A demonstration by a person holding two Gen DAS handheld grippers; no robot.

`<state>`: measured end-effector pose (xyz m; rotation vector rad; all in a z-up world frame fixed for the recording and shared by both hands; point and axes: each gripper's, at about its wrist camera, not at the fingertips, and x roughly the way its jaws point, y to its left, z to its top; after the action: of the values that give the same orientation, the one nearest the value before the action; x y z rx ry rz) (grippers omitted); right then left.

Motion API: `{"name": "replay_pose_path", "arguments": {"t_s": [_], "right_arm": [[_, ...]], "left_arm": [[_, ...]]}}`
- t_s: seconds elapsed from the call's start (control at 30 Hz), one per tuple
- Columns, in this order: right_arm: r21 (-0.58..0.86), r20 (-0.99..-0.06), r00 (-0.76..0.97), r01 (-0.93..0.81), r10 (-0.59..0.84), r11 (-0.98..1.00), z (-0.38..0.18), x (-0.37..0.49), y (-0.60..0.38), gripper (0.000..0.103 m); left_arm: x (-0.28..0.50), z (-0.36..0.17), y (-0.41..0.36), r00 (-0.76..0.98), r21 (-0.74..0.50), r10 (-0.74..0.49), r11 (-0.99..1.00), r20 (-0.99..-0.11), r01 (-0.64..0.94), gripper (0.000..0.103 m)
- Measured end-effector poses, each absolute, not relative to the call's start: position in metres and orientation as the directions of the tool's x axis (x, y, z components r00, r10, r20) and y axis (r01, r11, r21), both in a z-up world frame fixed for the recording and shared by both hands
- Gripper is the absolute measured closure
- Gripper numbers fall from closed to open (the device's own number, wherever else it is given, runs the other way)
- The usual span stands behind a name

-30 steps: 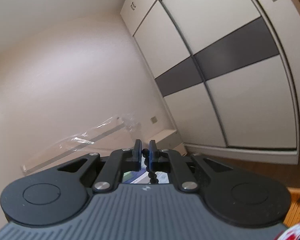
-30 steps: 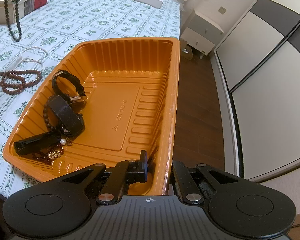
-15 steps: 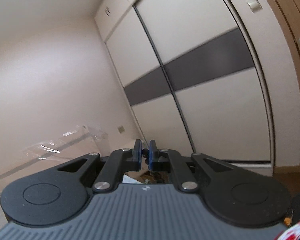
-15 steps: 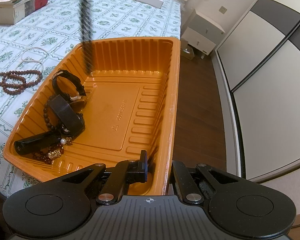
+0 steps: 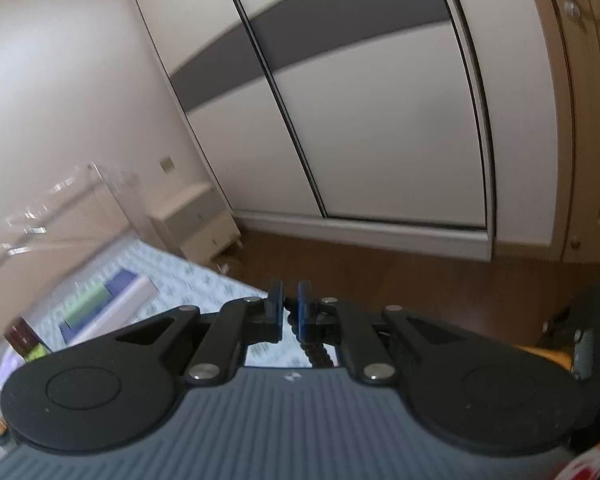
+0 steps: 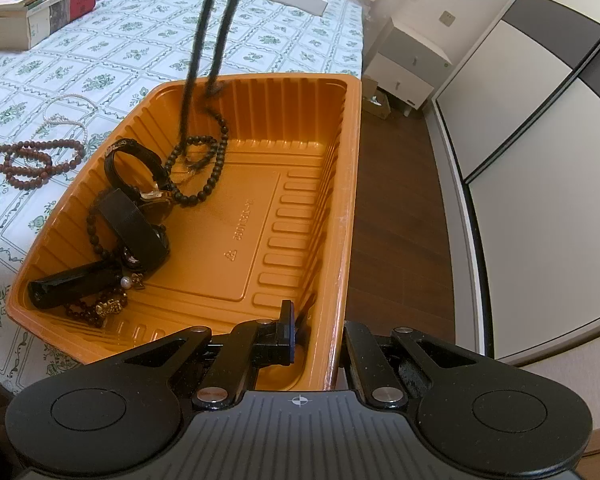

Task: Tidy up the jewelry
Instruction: 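Lower the dark bead strand into the tray and open the left gripper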

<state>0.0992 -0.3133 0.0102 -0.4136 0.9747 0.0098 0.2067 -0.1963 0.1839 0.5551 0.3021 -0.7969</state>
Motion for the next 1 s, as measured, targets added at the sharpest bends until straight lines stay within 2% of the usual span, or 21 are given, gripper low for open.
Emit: {"name": "replay_pose_path", "arguments": {"t_s": [0.37,0.7,0.87,1.0], "right_arm": [[-0.337,-0.805,0.567,-0.192,-0.176,0.922,0.01,0.099,-0.314,0.098],[-0.336,-0.806,0.566,-0.192,-0.176,0.922,0.009,0.099,-0.314,0.098],[-0.341,-0.804,0.567,-0.192,-0.179,0.92,0.008,0.098,-0.313,0.098],[-0.342,-0.803,0.568,-0.191,-0.181,0.92,0.008,0.098,-0.313,0.098]], "left_arm": [[0.226,0.113,-0.204,0.582,0.282,-0.546,0.537,-0.602,0.795,0.097],[0.232,0.108,-0.204,0.562,0.25,-0.541,0.544,-0.626,0.801,0.096],[0.233,0.111,-0.195,0.566,0.222,-0.544,0.571,-0.62,0.791,0.084],[0.23,0.116,-0.176,0.584,0.213,-0.541,0.597,-0.605,0.774,0.084]]}}
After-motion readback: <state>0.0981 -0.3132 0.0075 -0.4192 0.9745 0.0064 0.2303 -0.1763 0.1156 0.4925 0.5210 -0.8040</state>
